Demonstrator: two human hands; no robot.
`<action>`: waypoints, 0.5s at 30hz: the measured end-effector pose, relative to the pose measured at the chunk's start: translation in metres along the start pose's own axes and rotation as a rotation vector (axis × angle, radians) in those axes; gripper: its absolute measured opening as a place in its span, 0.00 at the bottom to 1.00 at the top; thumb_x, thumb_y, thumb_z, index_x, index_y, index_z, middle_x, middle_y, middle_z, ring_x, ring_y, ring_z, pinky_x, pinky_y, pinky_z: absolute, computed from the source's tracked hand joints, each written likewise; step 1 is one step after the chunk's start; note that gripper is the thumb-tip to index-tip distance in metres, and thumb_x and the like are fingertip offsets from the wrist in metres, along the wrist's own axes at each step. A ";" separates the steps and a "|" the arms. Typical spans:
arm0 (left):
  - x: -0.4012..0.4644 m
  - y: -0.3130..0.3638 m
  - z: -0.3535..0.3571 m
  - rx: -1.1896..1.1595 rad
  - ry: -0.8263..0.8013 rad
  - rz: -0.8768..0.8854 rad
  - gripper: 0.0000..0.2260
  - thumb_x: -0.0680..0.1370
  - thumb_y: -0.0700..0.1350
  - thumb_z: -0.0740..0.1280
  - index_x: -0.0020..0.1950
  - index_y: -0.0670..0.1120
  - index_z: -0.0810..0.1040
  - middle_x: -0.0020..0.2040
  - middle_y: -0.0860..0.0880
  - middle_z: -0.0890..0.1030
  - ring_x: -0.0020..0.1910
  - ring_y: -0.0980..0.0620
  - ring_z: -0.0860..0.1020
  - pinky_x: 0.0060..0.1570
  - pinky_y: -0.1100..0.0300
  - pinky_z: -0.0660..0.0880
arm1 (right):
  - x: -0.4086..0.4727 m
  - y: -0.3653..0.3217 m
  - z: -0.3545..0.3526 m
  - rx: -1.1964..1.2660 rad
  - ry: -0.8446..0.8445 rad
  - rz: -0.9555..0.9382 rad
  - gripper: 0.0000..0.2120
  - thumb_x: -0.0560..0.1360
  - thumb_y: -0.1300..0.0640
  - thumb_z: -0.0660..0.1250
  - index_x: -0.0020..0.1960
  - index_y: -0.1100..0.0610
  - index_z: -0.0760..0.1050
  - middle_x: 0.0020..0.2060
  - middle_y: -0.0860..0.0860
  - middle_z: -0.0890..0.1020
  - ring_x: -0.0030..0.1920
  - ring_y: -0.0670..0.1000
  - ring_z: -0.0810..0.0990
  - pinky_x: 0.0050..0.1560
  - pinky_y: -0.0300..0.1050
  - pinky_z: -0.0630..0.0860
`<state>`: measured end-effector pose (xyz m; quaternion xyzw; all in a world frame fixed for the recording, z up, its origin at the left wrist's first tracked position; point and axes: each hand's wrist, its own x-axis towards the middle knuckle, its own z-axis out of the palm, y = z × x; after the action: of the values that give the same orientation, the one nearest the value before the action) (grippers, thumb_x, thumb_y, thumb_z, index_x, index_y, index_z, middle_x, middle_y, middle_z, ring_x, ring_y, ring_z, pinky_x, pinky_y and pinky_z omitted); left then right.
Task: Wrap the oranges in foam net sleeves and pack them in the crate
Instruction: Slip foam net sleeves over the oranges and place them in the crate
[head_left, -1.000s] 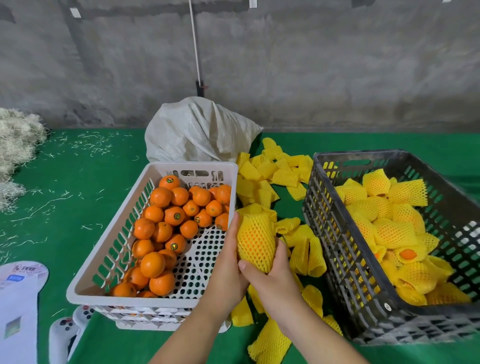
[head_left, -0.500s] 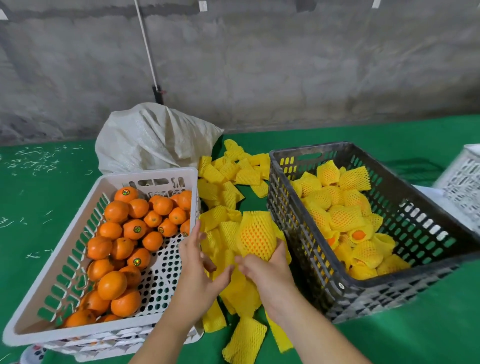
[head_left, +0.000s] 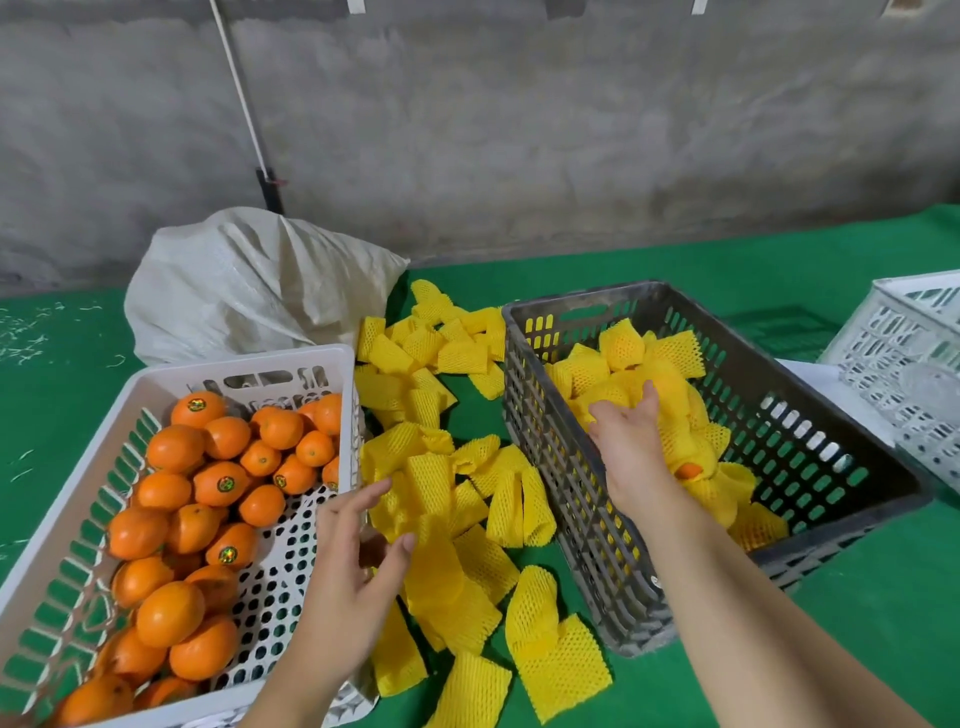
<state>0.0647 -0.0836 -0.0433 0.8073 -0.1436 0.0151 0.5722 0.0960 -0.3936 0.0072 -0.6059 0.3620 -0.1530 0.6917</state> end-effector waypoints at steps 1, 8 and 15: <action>0.000 0.001 0.000 -0.007 0.003 -0.006 0.21 0.78 0.52 0.69 0.71 0.63 0.72 0.60 0.60 0.69 0.44 0.47 0.77 0.49 0.60 0.76 | 0.000 0.000 0.000 -0.108 -0.007 -0.055 0.38 0.80 0.54 0.65 0.81 0.39 0.47 0.73 0.50 0.68 0.70 0.57 0.72 0.68 0.60 0.72; -0.002 0.007 -0.008 -0.215 0.114 -0.092 0.13 0.84 0.43 0.67 0.66 0.56 0.79 0.51 0.48 0.79 0.42 0.50 0.77 0.42 0.61 0.76 | -0.019 0.022 0.013 -1.117 -0.072 -0.718 0.28 0.78 0.49 0.66 0.77 0.51 0.66 0.75 0.55 0.64 0.71 0.59 0.67 0.70 0.59 0.70; 0.025 -0.057 -0.087 0.387 -0.008 -0.255 0.20 0.84 0.51 0.68 0.75 0.55 0.70 0.70 0.54 0.76 0.62 0.57 0.77 0.59 0.53 0.76 | -0.045 0.127 0.026 -1.376 -0.549 -0.461 0.31 0.79 0.44 0.66 0.78 0.40 0.58 0.80 0.51 0.43 0.78 0.58 0.48 0.75 0.58 0.58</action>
<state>0.1152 0.0092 -0.0610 0.9136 -0.0372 -0.0330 0.4034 0.0536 -0.3172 -0.0992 -0.9753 0.0562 0.1216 0.1755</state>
